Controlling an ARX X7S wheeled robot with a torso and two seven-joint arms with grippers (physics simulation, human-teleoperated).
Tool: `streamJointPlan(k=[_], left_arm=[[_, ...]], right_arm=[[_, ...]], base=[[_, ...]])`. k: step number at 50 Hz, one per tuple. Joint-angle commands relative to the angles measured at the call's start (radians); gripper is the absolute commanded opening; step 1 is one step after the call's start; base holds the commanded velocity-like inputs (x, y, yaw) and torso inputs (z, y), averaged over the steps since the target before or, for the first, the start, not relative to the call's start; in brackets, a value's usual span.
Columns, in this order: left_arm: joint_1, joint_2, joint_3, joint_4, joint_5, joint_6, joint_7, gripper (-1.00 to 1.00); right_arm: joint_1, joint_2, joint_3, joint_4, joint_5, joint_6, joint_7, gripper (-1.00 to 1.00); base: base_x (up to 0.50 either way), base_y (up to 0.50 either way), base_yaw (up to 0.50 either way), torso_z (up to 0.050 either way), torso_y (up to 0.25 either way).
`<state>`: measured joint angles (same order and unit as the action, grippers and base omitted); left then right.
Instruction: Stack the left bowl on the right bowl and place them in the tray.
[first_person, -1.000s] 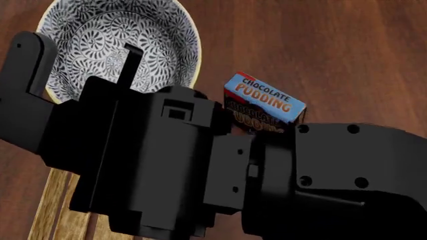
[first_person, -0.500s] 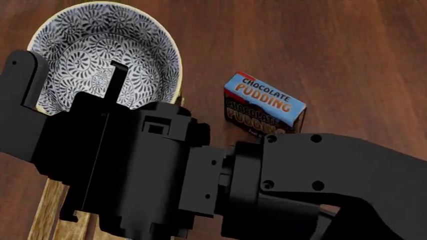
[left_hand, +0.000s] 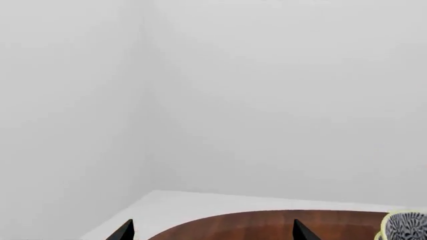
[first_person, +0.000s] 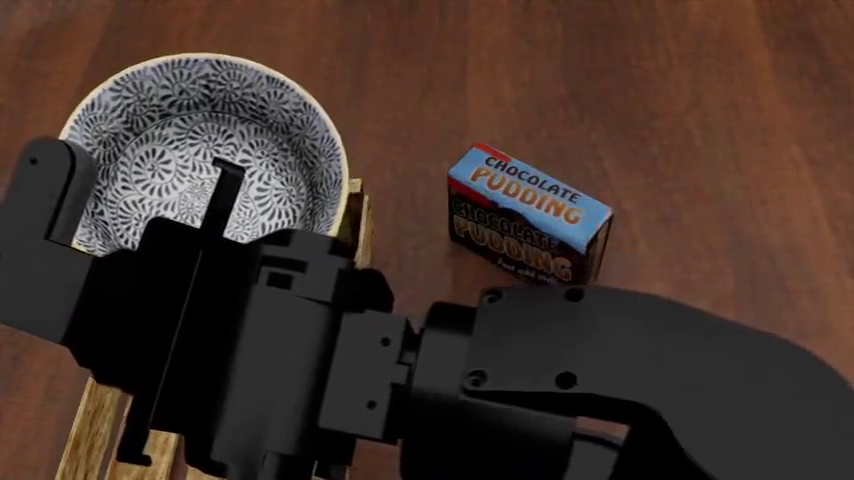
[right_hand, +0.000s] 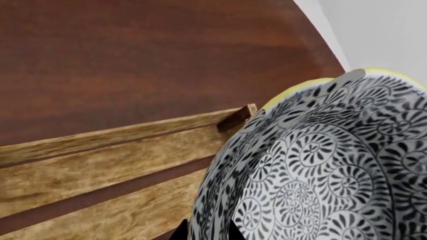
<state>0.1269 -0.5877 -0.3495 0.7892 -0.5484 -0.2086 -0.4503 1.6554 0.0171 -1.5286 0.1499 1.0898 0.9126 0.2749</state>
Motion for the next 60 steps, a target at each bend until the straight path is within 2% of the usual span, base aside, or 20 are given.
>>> streamJointPlan(k=[1,60], left_arm=[[0.007,-0.001,-0.018,0.002,-0.011,0.003,-0.004,1.00],[0.033,-0.002,-0.069,0.005,-0.052,0.022,-0.003,1.00]], right_arm=[[-0.007,-0.016,-0.016,0.046,-0.067,-0.019,-0.028,-1.00],[-0.124,-0.017,-0.018,0.070,-0.223,-0.027,-0.202,-1.00]], base=[[0.00,0.00,0.00,0.000,0.000],[0.00,0.00,0.00,0.000,0.001]])
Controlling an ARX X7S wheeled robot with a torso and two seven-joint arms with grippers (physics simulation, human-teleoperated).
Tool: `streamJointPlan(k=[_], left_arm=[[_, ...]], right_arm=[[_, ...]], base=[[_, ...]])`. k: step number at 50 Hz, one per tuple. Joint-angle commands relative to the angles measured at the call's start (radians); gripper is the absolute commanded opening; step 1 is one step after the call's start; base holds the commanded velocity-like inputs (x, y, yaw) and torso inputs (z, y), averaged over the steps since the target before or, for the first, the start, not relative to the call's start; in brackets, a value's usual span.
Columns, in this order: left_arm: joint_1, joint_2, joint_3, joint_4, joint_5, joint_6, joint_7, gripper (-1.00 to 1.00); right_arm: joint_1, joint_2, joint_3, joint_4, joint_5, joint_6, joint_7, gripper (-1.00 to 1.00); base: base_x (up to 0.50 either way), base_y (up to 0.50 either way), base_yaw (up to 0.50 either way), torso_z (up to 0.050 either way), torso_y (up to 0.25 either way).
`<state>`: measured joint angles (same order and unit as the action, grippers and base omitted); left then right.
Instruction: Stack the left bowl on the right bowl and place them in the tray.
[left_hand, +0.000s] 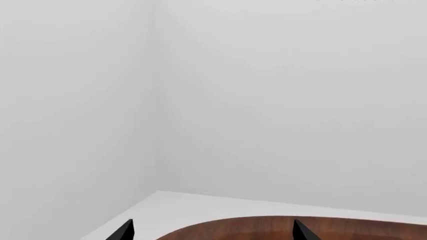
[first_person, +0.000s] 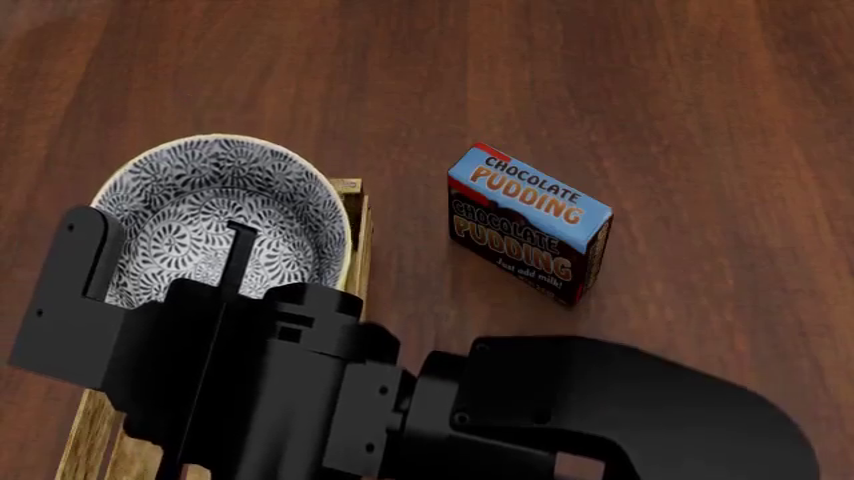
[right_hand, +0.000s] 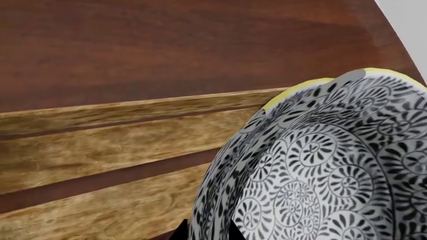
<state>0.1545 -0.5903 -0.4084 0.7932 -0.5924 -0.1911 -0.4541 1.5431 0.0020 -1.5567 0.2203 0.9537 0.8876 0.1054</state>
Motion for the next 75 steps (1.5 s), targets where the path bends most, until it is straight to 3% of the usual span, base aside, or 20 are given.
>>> streamJointPlan(k=[1,36,75], left_arm=[[0.006,0.000,-0.010,0.001,-0.007,0.005,0.001,1.00],[0.022,0.005,-0.049,-0.014,-0.040,0.025,0.010,1.00],[0.031,0.010,-0.068,-0.026,-0.057,0.040,0.016,1.00]], right_arm=[[-0.014,-0.002,0.009,0.002,-0.093,-0.004,-0.037,-1.00],[-0.066,-0.002,0.008,0.047,-0.304,-0.089,-0.237,-1.00],[-0.145,-0.002,0.007,0.074,-0.414,-0.121,-0.393,-1.00]], base=[[0.00,0.00,0.00,0.000,0.000],[0.00,0.00,0.00,0.000,0.001],[0.00,0.00,0.00,0.000,0.001]])
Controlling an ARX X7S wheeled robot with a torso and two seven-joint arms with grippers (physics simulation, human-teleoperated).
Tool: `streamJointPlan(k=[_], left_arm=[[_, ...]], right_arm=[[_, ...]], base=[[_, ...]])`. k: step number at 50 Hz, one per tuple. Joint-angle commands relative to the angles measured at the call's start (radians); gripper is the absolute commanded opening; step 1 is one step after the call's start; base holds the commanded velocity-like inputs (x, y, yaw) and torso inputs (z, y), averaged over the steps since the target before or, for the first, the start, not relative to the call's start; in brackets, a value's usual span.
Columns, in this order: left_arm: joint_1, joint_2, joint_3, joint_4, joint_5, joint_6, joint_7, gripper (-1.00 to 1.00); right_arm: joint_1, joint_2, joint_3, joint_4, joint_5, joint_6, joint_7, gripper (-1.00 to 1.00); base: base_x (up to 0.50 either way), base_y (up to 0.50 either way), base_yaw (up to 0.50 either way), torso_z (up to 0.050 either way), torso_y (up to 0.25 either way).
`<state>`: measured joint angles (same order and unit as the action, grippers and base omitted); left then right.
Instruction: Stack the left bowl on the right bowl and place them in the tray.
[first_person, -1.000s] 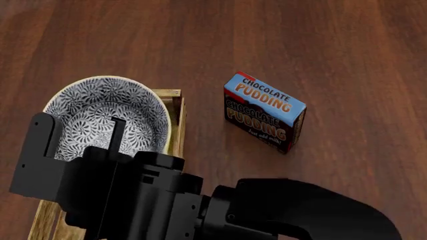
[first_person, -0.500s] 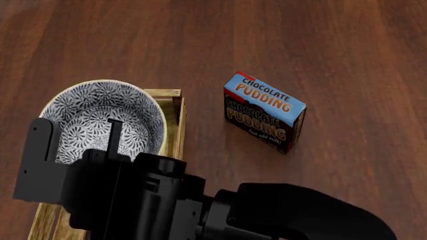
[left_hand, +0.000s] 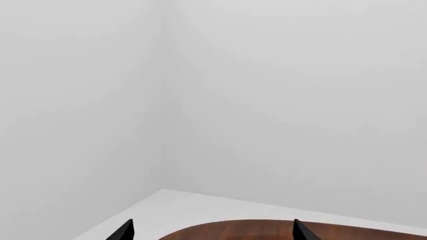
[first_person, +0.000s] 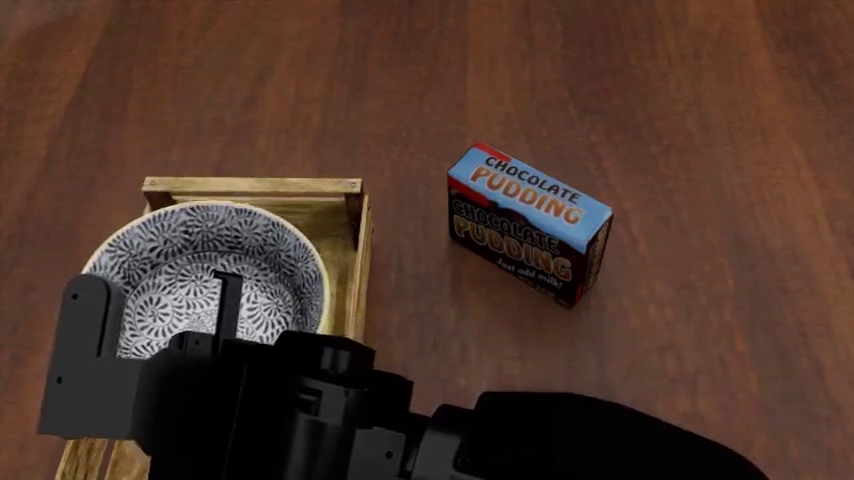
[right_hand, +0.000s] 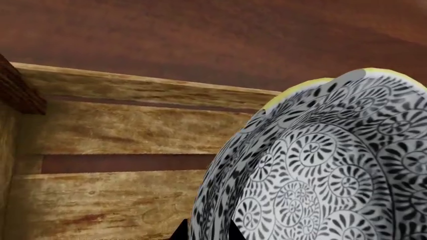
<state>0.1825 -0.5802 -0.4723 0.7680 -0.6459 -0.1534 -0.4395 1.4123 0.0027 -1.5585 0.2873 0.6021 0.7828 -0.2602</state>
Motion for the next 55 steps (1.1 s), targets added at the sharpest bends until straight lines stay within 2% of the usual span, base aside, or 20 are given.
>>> streamJointPlan(k=[1,55], left_arm=[[0.003,0.000,-0.005,-0.001,-0.004,0.003,0.001,1.00],[0.001,0.000,-0.001,-0.015,-0.007,0.011,0.007,1.00]], right_arm=[[-0.016,-0.003,0.008,0.008,-0.063,-0.018,-0.028,-1.00],[-0.120,-0.003,0.007,0.089,-0.129,-0.081,-0.098,-1.00]], base=[[0.00,0.00,0.00,0.000,0.000],[0.00,0.00,0.00,0.000,0.001]])
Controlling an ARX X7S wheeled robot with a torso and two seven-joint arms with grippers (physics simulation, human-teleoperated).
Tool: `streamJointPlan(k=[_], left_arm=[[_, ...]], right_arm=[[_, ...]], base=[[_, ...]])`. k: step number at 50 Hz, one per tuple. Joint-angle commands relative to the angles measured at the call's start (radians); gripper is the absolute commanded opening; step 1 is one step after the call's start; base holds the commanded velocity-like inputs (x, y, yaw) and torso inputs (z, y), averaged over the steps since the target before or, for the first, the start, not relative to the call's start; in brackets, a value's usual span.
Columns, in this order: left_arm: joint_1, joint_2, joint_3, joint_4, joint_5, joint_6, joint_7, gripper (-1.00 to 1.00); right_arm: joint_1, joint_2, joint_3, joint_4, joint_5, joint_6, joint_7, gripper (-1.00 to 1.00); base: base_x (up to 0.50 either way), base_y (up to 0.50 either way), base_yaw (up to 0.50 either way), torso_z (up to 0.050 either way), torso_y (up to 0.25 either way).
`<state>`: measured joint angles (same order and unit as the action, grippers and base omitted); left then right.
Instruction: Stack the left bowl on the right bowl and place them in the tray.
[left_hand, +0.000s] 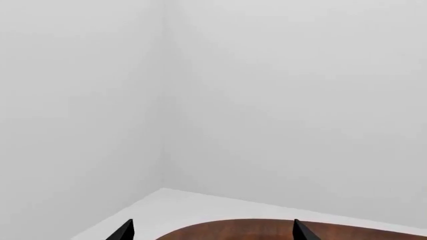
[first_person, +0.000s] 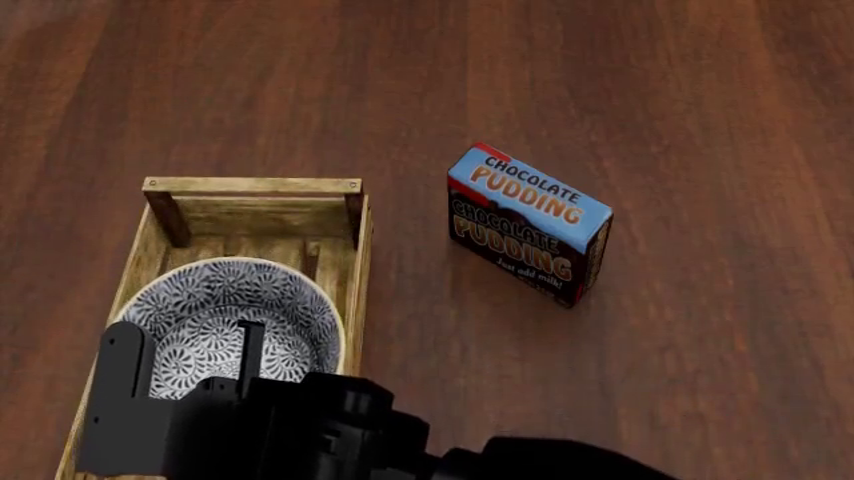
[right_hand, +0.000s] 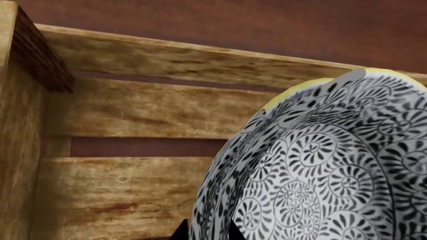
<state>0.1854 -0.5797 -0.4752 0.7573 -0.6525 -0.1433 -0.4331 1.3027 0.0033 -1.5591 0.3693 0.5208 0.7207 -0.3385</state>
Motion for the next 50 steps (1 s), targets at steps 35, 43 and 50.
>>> streamJointPlan(k=[35,43,50], left_arm=[[-0.004,-0.002,0.009,-0.013,0.003,0.003,0.004,1.00],[-0.005,-0.002,0.003,-0.017,-0.004,0.004,0.004,1.00],[-0.004,-0.002,0.004,-0.016,-0.004,0.005,0.005,1.00]], right_arm=[[-0.053,-0.003,0.006,0.017,-0.095,-0.033,-0.053,-1.00],[-0.042,-0.003,0.007,0.018,-0.075,-0.036,-0.021,1.00],[-0.045,-0.003,0.007,0.016,-0.077,-0.035,-0.023,1.00]], base=[[0.00,0.00,0.00,0.000,0.000],[0.00,0.00,0.00,0.000,0.000],[0.00,0.00,0.00,0.000,0.001]])
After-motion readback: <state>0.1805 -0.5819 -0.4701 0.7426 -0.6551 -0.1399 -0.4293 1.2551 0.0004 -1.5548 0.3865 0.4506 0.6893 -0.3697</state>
